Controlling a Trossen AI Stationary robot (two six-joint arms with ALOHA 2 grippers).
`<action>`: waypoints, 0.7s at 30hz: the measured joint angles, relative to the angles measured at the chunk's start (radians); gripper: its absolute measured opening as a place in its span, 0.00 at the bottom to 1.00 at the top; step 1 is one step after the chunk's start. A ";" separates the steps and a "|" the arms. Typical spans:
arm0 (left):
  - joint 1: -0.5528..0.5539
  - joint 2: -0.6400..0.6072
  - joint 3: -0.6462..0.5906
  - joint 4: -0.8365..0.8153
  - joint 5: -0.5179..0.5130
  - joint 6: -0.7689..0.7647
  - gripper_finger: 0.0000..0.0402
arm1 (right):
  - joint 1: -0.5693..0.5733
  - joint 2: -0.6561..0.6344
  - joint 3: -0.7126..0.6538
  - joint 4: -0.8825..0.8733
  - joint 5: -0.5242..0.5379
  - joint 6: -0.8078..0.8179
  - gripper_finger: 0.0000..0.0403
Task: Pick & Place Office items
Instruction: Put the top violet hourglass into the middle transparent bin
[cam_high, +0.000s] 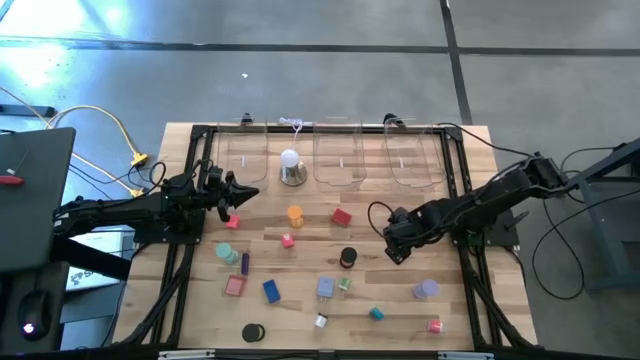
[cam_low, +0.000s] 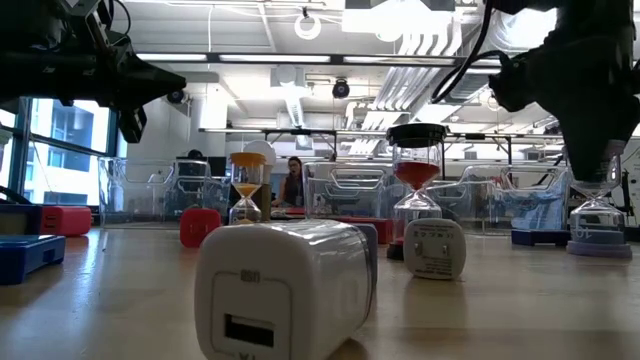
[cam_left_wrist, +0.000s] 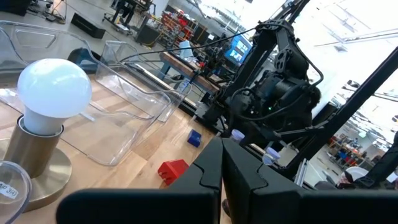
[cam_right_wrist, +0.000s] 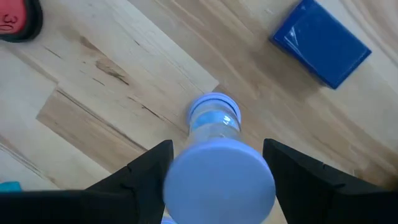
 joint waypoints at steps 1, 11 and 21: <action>0.000 0.000 0.000 0.000 0.000 0.000 0.00 | 0.000 0.000 0.000 0.002 0.004 -0.008 0.59; 0.000 0.000 0.000 0.000 0.000 0.000 0.00 | 0.000 0.000 0.000 -0.001 -0.004 -0.023 0.51; 0.000 0.000 0.000 0.000 0.000 0.000 0.00 | 0.000 0.000 0.000 0.004 -0.024 -0.007 0.45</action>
